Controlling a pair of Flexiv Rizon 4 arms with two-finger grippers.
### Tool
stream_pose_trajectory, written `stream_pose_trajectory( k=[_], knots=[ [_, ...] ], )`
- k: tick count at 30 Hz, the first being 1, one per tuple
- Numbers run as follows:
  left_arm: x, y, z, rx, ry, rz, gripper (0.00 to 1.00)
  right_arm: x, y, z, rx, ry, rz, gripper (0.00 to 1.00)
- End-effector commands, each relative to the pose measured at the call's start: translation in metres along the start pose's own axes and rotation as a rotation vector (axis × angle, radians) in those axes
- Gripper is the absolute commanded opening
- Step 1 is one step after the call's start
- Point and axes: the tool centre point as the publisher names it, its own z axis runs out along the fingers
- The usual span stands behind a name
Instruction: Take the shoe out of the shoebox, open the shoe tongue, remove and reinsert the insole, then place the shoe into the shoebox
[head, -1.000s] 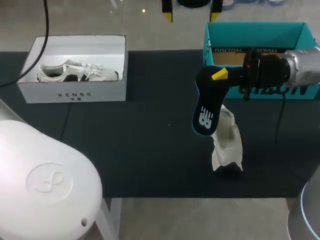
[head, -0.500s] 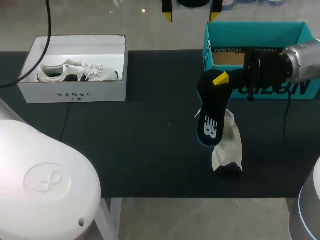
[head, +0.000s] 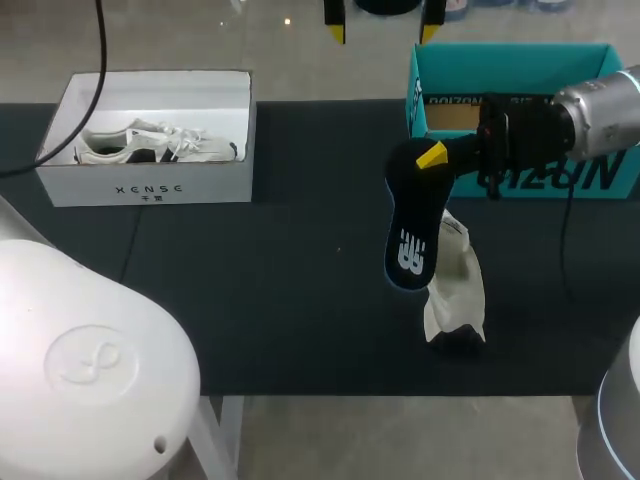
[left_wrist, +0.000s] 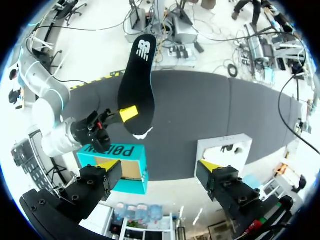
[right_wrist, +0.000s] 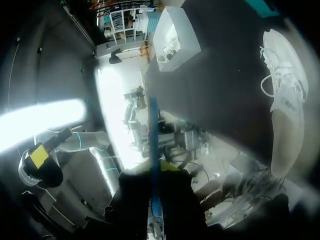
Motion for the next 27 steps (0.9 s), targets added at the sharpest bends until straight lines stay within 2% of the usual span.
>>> stream_pose_trajectory(
  k=[1,5,7,10,15,20,27],
  knots=[
    [0.015,-0.003,-0.020,0.110,-0.436,-0.031,1.00,0.000,0.000,0.000,0.001,-0.004,0.001,0.00],
    [0.050,-0.014,-0.020,0.204,-0.865,-0.079,1.00,0.000,0.000,0.000,0.001,-0.004,0.001,0.00],
    [0.065,-0.022,-0.012,0.189,-0.986,-0.114,1.00,0.000,0.000,0.000,0.001,-0.004,0.001,0.00],
    [0.081,-0.035,0.001,0.228,-1.210,-0.169,1.00,0.000,0.000,0.000,0.001,-0.004,0.001,0.00],
    [0.091,-0.050,0.020,0.247,-1.367,-0.214,1.00,0.000,0.000,0.000,0.001,-0.004,0.001,0.00],
    [0.098,-0.056,0.026,0.264,-1.496,-0.218,1.00,0.000,0.000,0.000,0.001,-0.004,0.001,0.00],
    [0.104,-0.064,0.037,0.274,-1.560,-0.243,1.00,0.000,0.000,0.000,0.001,-0.004,0.001,0.00]
  ],
)
